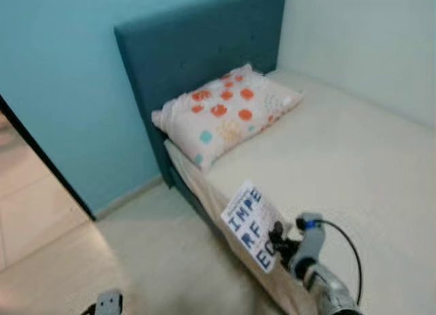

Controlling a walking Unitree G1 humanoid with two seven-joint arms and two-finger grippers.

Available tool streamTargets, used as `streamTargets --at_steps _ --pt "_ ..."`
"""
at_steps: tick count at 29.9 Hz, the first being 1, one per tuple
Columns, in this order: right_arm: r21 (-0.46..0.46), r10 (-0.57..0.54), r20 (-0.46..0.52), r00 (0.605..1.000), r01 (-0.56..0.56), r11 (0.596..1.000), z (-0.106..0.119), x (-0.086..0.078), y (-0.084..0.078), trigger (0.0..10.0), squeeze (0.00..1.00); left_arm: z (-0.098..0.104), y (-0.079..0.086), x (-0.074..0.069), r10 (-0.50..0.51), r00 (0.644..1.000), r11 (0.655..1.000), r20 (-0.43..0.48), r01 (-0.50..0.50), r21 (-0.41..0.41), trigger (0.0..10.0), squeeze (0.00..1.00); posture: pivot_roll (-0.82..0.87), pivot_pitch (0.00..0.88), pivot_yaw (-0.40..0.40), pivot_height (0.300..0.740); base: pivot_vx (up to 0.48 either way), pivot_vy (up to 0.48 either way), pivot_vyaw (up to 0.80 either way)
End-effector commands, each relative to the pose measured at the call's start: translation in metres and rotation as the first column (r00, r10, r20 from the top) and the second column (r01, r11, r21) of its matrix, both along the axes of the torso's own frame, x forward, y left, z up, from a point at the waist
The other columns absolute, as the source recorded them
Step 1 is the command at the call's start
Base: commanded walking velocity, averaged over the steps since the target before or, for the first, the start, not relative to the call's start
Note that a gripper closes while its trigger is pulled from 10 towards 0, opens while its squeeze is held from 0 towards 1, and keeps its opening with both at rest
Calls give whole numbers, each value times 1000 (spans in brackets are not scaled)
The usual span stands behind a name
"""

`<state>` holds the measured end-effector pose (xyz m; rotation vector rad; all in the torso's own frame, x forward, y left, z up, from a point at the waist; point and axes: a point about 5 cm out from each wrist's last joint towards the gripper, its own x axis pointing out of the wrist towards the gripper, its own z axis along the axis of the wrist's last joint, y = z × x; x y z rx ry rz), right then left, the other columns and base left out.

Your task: Clean up the room

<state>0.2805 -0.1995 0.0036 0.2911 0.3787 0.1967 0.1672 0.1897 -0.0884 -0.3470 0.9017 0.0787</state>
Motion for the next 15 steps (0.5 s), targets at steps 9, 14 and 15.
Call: streamTargets --at_steps 9,14,15 --pt "35 27 37 999 -29 999 2 1 12 10000 0 4 -7 13 -2 1000 1000 4 1 7 10000 0 -79 109 45 740 283 0 197" --pt "13 5 -6 1000 -5 1000 -3 -1 10 10000 0 5 -4 15 1 1000 1000 9 -1 9 10000 0 -80 108 42 740 285 0 490" --pt "14 0 -11 1000 0 1000 -4 -1 10 10000 0 6 -4 16 5 1000 1000 15 -6 8 10000 0 -80 107 40 740 285 0 0"
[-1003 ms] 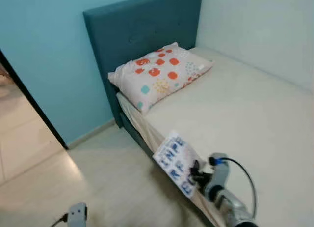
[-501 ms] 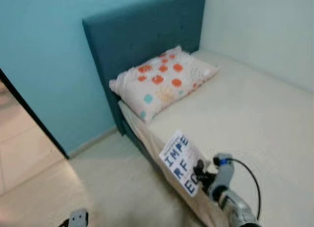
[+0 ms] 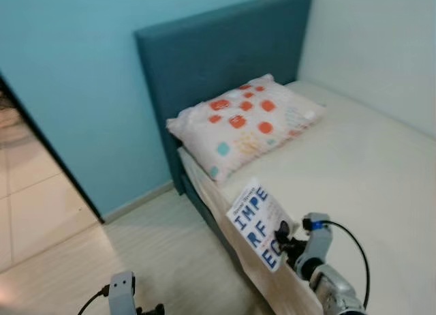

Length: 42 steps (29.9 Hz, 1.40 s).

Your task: Clean up the room

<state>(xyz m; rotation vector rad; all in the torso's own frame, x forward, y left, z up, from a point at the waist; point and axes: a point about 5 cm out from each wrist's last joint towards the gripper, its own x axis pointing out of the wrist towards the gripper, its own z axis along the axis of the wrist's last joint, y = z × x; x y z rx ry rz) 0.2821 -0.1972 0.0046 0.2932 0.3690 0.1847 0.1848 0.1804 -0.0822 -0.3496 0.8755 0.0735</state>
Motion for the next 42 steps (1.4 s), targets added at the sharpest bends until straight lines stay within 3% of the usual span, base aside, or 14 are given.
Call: streamTargets --at_steps 1,4,5,9,19,28,35,42 --pt "16 12 -23 1000 -11 1000 -5 -3 8 10000 0 2 5 3 9 1000 1000 5 -9 7 10000 0 -81 104 37 740 285 0 0" --pt "20 12 -22 1000 -12 1000 -5 -3 8 10000 0 3 4 6 11 1000 1000 16 -11 5 10000 0 -81 104 37 740 285 0 0" --pt "20 16 -20 1000 -16 1000 -5 -2 8 10000 0 8 1 16 17 999 1000 45 -17 0 10000 0 -80 102 33 740 285 0 0" --pt "19 22 -14 1000 -22 1000 -2 0 8 10000 0 18 3 33 25 995 1000 97 -25 -6 10000 0 -81 97 28 740 286 0 0" --pt "19 14 -13 1000 -14 1000 -1 3 9 10000 0 30 -1 51 4 986 1000 168 -1 -20 10000 0 -87 96 30 740 307 0 0" --pt "21 8 -14 1000 -8 1000 -1 3 7 10000 0 30 -6 51 -16 985 1000 174 19 -18 10000 0 -91 95 25 740 320 0 0" --pt "12 -3 -30 1000 4 1000 0 4 2 10000 0 29 -8 50 -3 985 999 173 9 -32 10000 0 -90 92 22 740 0 0 0" --pt "-23 -47 -94 994 45 999 -3 3 -10 10000 0 24 -9 43 -8 990 1000 138 11 -23 10000 0 -95 93 25 740 0 -438 0"
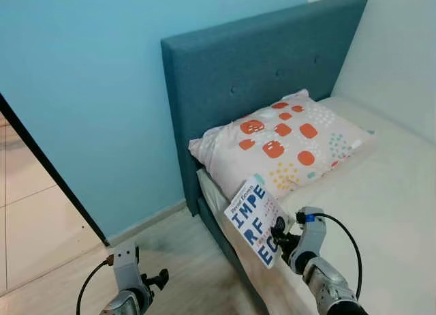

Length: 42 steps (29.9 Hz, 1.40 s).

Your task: Clean up the room

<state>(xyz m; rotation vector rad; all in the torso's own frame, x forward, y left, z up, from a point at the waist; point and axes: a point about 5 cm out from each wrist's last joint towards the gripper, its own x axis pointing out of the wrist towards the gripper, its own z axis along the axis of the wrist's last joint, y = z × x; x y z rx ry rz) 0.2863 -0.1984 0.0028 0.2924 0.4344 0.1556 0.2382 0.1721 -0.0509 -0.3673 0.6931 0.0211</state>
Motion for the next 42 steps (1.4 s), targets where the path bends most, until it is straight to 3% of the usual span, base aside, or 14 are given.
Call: streamTargets --at_steps 1,2,9,17,22,24,26,28,31,37,42 --pt "-11 -28 -27 999 28 1000 -1 -1 -9 10000 0 -8 0 -10 0 999 1000 -49 0 -1 10000 0 -95 93 25 740 0 -439 0" --pt "5 -56 -54 997 57 998 -3 -4 -17 10000 0 -9 2 -12 16 998 1000 -59 -16 6 10000 0 -94 95 23 740 0 0 0" --pt "23 -105 -96 990 108 994 -6 -11 -32 10000 0 -10 5 -15 41 997 999 -60 -41 2 10000 0 -100 104 27 740 0 0 0" --pt "83 -90 -144 985 103 991 -11 -15 -32 10000 0 -8 6 -13 39 998 999 -45 -39 20 10000 0 -101 108 28 740 0 0 0" --pt "133 -108 -154 982 128 983 -11 -15 -33 10000 0 -1 7 -3 6 1000 998 9 -7 66 10000 0 -96 111 29 725 0 0 0" --pt "155 -141 -141 980 163 974 -6 -12 -41 10000 0 9 5 9 -27 996 997 83 20 75 10000 0 -89 110 30 715 0 0 0" --pt "155 -141 -141 980 163 974 -6 -12 -41 10000 0 9 5 9 -27 996 997 83 20 75 10000 0 -89 110 30 715 0 0 0" --pt "154 -166 -120 979 183 971 2 -8 -53 10000 0 22 6 23 -48 983 996 177 34 82 10000 0 -88 111 32 705 0 0 0" --pt "137 -174 -109 979 189 972 8 -6 -62 10000 0 31 9 31 -51 970 995 238 30 92 10000 0 -89 111 32 695 0 0 0" --pt "152 -199 -84 976 210 966 16 -4 -75 10000 0 39 13 37 -17 958 997 287 -4 75 10000 0 -77 113 31 675 0 0 0" --pt "151 -192 -80 978 202 968 18 -4 -76 10000 0 40 14 38 -13 955 997 296 -8 73 10000 0 -76 113 31 665 0 0 0"
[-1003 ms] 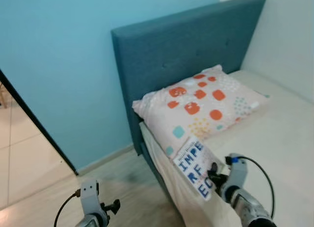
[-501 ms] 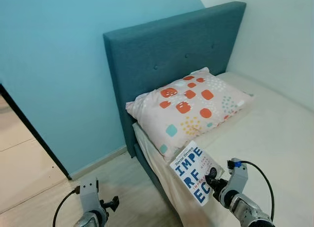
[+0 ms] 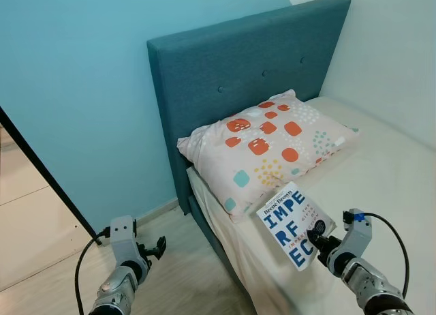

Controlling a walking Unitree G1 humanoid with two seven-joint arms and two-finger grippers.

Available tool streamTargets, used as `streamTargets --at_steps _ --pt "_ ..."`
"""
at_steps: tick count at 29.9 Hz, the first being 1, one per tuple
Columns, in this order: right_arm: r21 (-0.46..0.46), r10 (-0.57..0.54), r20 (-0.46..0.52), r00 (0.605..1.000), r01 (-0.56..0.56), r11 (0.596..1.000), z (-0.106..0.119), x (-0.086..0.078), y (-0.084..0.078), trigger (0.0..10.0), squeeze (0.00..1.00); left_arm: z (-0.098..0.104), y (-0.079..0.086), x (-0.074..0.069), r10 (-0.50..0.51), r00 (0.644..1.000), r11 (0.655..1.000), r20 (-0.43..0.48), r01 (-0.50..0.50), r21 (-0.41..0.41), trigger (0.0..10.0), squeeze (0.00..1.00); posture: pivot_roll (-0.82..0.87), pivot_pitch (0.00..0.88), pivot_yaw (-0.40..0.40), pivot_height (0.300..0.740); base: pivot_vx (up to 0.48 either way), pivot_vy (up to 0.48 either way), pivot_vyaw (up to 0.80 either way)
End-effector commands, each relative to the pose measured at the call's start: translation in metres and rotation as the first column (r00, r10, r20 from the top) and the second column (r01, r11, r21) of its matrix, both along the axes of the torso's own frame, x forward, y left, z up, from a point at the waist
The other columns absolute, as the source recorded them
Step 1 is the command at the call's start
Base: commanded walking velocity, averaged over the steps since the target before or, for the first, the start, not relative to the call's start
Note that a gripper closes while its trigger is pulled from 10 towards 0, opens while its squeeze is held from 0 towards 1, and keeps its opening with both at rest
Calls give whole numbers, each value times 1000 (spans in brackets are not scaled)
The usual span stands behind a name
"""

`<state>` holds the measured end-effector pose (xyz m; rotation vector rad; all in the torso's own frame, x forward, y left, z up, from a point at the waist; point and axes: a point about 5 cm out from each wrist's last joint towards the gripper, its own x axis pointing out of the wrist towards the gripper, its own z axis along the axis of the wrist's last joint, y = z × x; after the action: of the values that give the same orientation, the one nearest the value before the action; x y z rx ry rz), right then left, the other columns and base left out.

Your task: Clean up the room

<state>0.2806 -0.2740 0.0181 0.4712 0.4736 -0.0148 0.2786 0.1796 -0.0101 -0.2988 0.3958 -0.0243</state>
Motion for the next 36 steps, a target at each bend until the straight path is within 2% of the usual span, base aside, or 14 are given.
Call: streamTargets --at_steps 1,6,12,17,25,27,28,32,36 --pt "22 -2 21 1000 1 1000 3 3 0 10000 0 0 8 -2 16 1000 1000 3 -16 8 10000 0 -73 115 30 660 0 0 0" --pt "17 37 34 999 -38 999 9 8 1 10000 0 0 11 -2 25 1000 1000 10 -25 9 10000 0 -67 122 27 645 0 0 0" --pt "-40 85 40 996 -83 996 19 16 -1 10000 0 1 13 -3 29 999 1000 18 -29 5 10000 0 -64 131 30 625 0 0 0" --pt "-131 155 35 987 -150 980 28 23 -3 10000 0 0 16 -4 32 999 999 20 -32 7 10000 0 -60 138 34 600 0 0 0" --pt "-188 189 26 982 -181 965 33 27 -4 10000 0 0 19 -5 31 999 999 18 -31 11 10000 0 -53 142 42 580 0 0 0" --pt "-243 218 23 976 -206 948 36 29 -5 10000 0 -1 20 -6 27 999 1000 17 -28 14 10000 0 -53 141 45 576 0 0 0" --pt "-243 218 23 976 -206 948 36 29 -5 10000 0 -1 20 -6 27 999 1000 17 -28 14 10000 0 -53 141 45 576 0 0 0" --pt "-354 191 28 981 -169 920 50 38 -14 10000 0 0 22 -6 20 1000 1000 21 -21 18 10000 0 -42 142 48 576 0 0 0" --pt "-384 184 35 982 -157 910 56 42 -15 10000 0 0 24 -7 18 1000 1000 22 -18 22 10000 0 -33 143 50 576 0 0 0"
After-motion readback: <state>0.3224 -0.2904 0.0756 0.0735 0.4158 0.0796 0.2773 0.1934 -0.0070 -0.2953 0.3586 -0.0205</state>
